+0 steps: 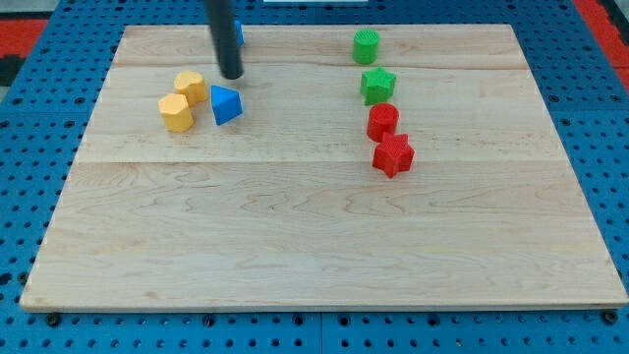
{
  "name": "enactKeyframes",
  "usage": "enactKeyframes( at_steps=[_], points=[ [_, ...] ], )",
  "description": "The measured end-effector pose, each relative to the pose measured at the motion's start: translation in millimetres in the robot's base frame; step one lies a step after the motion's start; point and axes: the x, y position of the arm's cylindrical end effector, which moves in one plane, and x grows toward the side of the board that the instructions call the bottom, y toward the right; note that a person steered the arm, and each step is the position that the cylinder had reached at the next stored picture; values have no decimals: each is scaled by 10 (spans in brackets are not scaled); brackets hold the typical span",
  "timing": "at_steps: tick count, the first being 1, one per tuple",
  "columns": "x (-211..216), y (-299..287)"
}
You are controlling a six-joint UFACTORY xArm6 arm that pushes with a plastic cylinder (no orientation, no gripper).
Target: Move the blue cube above the yellow heart
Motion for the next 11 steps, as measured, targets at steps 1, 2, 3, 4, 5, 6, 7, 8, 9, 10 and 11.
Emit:
enactKeyframes(
  at_steps=[1, 2, 3, 4, 5, 6, 7, 8, 9, 10, 11],
  points=[
    [-561, 189],
    [-870, 47],
    [-874, -349],
    [-851, -557],
    [-644, -496],
    [-843, -536],
    [-882, -879],
    [-619, -955],
    [-396, -784],
    [-359, -576],
    [-409, -309]
  ],
)
